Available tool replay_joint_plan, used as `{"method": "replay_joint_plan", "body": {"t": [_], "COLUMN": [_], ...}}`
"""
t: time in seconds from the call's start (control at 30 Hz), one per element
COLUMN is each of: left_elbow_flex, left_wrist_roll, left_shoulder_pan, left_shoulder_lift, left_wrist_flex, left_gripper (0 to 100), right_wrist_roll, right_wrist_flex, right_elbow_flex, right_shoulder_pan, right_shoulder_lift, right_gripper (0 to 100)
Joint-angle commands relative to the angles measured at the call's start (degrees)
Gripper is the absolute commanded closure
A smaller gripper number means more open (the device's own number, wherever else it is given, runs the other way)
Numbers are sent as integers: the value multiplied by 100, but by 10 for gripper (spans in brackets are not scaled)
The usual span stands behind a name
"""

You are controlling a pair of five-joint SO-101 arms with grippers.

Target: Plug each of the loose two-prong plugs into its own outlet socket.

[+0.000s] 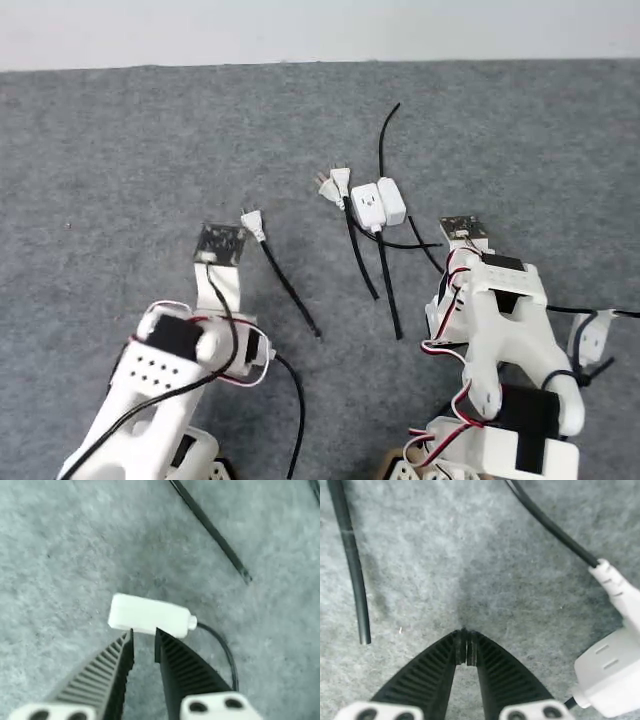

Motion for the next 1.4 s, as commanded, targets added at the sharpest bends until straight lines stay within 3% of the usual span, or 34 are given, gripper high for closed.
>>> {"method": "replay_joint_plan", "body": {"t": [0.0,0.4,0.6,0.8,1.17,1.37], "left_elbow_flex": [-75,-75,-57,-48,-848,-910], "left_wrist_roll": [237,273,765,818,958,958], "left_shoulder_pan": [-193,492,484,185,-35,-53], "left_shoulder_lift": [-264,-255,-255,-237,2303,2338], "left_wrist_flex": [70,62,62,62,97,-9], "left_gripper": [935,988,988,988,987,987], "right_wrist_roll": [88,88,88,88,53,53], "right_wrist_flex": [-57,-57,-66,-66,-101,-101], "right_elbow_flex": [9,9,0,0,0,0], "right_shoulder_pan": [-40,-31,-31,-31,-31,-31], "right_shoulder_lift": [-215,-215,-215,-215,-215,-215], "right_gripper": [990,990,990,990,990,990]}}
